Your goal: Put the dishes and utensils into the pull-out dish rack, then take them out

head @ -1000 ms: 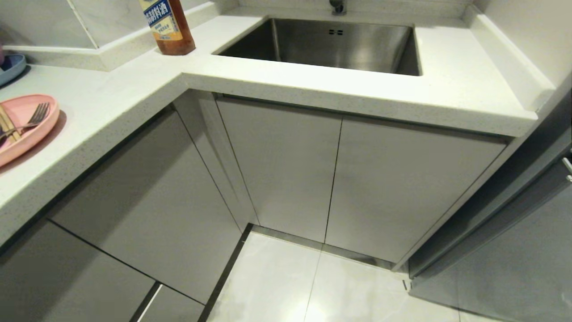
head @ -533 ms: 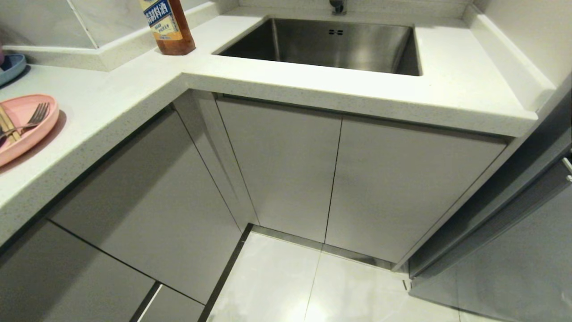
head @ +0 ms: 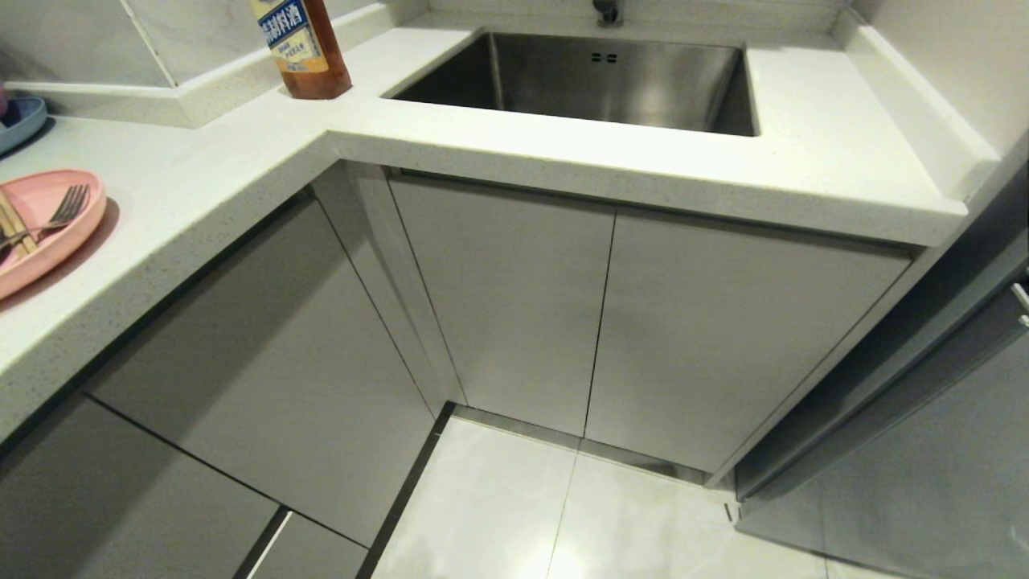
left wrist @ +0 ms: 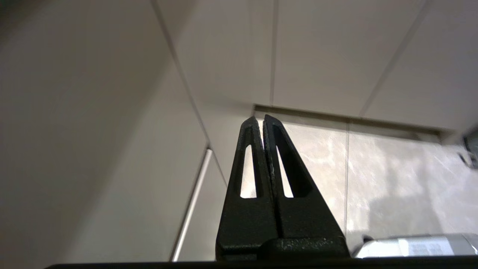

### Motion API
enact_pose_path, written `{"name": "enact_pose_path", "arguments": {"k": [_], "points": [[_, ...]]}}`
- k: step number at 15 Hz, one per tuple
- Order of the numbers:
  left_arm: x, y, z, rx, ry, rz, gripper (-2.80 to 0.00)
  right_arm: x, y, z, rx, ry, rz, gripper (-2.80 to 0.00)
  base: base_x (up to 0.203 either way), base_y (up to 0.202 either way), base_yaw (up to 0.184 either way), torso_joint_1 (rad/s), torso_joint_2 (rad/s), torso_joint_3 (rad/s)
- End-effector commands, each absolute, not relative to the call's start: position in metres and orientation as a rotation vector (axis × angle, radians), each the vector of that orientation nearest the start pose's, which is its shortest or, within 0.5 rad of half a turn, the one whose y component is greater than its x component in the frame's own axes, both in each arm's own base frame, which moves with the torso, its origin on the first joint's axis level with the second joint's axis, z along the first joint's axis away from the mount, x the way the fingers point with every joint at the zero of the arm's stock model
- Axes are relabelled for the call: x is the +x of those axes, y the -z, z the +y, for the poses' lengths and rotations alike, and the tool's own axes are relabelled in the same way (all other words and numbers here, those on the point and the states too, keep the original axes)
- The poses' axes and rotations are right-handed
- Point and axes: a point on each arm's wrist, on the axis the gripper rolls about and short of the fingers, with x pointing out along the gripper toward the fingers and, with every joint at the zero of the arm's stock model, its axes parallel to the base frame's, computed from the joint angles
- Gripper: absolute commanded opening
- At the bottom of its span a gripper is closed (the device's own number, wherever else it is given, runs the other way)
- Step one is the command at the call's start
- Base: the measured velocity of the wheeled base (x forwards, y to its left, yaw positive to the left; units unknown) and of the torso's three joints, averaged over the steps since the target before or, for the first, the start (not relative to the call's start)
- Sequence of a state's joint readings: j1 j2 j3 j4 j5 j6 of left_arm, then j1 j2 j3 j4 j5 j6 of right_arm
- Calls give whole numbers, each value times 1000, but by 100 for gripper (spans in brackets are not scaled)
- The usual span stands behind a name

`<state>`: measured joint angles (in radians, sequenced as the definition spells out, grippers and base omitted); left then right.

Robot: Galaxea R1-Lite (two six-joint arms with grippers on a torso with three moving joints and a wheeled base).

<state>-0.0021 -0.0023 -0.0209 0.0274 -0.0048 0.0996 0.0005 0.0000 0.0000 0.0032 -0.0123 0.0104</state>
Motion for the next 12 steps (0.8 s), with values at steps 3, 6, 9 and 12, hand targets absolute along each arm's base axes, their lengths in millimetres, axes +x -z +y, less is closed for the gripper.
{"name": "enact_pose_path", "arguments": {"k": [3,6,9,12], "points": [[-24,-76,0,95,19,14,-280,-23,-74,0,10,12,6,-280,0,0,0,0,0,0],[-24,-75,0,100,18,13,-280,-23,-75,0,10,11,5,-280,0,0,0,0,0,0],[-23,-75,0,101,18,14,-280,-23,-75,0,11,12,5,-280,0,0,0,0,0,0],[-23,-75,0,98,16,14,-280,-23,-75,0,11,11,5,-280,0,0,0,0,0,0]]}}
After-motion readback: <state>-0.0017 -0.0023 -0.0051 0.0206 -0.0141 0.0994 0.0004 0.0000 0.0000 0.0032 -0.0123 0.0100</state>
